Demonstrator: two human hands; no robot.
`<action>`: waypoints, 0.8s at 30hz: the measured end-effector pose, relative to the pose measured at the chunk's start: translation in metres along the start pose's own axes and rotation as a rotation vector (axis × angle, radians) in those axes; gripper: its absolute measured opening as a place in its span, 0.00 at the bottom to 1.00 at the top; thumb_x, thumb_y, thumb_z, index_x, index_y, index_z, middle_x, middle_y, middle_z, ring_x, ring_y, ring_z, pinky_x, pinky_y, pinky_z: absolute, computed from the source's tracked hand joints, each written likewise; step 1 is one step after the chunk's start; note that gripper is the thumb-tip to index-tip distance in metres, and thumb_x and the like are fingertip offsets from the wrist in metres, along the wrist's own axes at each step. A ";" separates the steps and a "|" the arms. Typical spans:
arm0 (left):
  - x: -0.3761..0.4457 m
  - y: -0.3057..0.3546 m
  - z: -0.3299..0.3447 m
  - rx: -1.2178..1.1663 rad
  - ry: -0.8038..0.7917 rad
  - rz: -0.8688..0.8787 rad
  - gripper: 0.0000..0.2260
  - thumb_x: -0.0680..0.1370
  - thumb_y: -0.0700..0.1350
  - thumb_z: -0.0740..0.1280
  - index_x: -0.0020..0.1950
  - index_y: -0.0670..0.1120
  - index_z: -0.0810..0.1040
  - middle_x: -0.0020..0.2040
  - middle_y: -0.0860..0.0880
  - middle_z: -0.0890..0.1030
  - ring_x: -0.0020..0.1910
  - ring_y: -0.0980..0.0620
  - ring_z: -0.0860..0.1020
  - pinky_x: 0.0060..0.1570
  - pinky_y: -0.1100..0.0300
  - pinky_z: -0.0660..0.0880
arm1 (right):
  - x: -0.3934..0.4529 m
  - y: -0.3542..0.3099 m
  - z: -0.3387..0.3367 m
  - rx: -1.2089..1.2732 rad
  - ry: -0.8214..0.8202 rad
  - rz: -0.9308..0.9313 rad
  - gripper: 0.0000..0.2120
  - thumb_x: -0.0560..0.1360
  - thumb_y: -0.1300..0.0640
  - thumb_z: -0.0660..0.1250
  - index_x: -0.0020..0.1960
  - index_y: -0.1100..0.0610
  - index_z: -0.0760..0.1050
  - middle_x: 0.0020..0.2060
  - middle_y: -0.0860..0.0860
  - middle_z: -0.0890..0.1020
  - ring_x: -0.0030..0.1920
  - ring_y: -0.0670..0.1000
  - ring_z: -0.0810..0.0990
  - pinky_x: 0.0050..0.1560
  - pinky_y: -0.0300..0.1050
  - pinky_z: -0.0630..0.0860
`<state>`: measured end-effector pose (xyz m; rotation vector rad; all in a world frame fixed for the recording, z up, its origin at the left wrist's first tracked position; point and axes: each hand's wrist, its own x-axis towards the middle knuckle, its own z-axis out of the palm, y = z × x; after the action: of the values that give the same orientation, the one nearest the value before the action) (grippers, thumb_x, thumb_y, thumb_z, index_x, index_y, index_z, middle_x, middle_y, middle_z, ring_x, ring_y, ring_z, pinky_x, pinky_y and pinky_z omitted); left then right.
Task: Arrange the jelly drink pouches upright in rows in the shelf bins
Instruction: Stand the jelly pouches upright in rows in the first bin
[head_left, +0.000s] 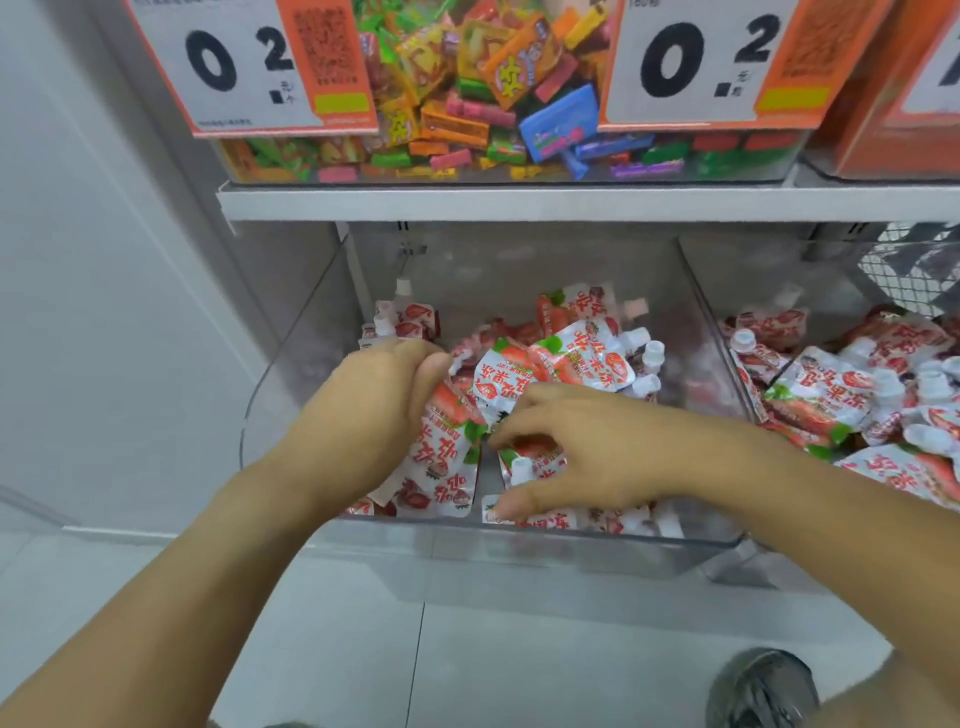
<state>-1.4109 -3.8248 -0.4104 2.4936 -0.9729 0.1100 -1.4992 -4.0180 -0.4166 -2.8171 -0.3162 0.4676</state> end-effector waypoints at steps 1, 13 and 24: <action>0.000 0.000 -0.005 -0.037 -0.007 -0.016 0.18 0.80 0.58 0.56 0.57 0.50 0.80 0.50 0.52 0.81 0.46 0.54 0.76 0.43 0.64 0.70 | 0.002 0.002 0.001 0.000 0.012 -0.017 0.25 0.72 0.32 0.65 0.60 0.48 0.77 0.52 0.46 0.73 0.54 0.47 0.73 0.56 0.48 0.74; -0.002 0.012 -0.018 -0.163 -0.143 -0.001 0.13 0.67 0.54 0.77 0.50 0.54 0.83 0.43 0.59 0.82 0.43 0.63 0.79 0.38 0.75 0.71 | -0.034 0.018 -0.027 0.125 0.504 0.235 0.17 0.78 0.39 0.57 0.45 0.51 0.73 0.35 0.48 0.80 0.36 0.46 0.77 0.37 0.46 0.71; -0.007 0.013 0.005 -0.006 -0.588 0.068 0.16 0.69 0.60 0.74 0.53 0.54 0.83 0.46 0.59 0.83 0.42 0.59 0.79 0.46 0.62 0.78 | -0.026 0.012 -0.014 1.198 0.625 0.279 0.16 0.80 0.47 0.63 0.52 0.61 0.73 0.46 0.61 0.84 0.39 0.60 0.87 0.48 0.63 0.83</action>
<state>-1.4253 -3.8311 -0.4117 2.5317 -1.2726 -0.6367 -1.5163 -4.0390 -0.4001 -1.6714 0.3830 -0.1780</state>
